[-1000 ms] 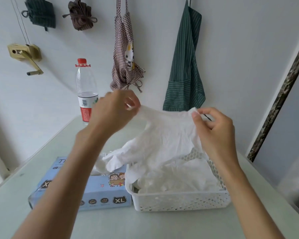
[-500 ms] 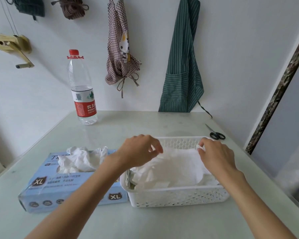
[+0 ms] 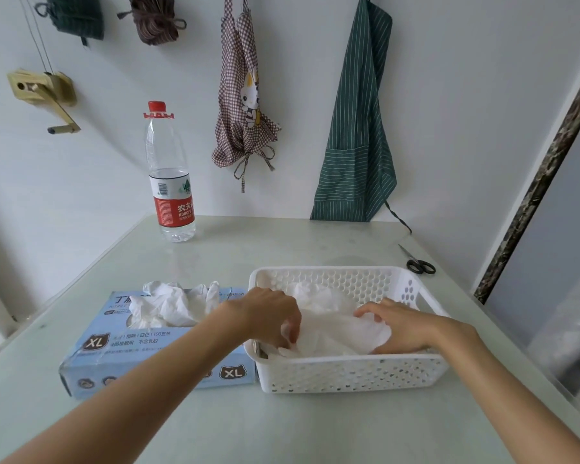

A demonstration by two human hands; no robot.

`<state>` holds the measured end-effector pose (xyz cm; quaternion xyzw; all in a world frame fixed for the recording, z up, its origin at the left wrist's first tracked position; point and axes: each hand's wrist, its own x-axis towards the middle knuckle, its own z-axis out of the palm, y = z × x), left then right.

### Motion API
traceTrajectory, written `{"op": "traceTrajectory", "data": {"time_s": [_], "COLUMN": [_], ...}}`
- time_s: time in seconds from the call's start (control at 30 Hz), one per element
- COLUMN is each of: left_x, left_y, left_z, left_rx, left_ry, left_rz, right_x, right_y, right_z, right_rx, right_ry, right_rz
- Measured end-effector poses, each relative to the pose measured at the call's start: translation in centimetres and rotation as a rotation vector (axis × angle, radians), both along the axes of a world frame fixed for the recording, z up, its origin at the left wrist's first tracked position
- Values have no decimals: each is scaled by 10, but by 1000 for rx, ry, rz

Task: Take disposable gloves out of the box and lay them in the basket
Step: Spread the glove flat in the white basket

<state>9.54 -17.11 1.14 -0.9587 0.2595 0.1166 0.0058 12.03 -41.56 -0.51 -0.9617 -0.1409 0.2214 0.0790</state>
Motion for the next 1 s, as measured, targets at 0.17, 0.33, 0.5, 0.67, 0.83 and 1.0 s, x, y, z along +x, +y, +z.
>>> {"op": "traceTrajectory", "data": {"time_s": [0.17,0.33,0.5,0.67,0.83,1.0], "left_x": [-6,-14,-20,-34,-51,-51], "left_y": [9,13,11,53,113,149], "left_z": [21,14,8,23,14,-2], "left_rx": [-152,32,21,-314,-507,-529], "left_ry": [-135,-182,-81,-181,-390,-375], "left_rz": [32,-23,13,160,468,635], "right_x": [-5,-24,-42,-34,-38,-36], "right_y": [-6,14,64,63,82,111], "right_z": [9,29,27,37,43,62], "right_rx": [13,171,279,297,276,272], "right_ry": [-100,-314,-71,-68,50,-73], "right_rz": [-56,39,139,80,145,147]}}
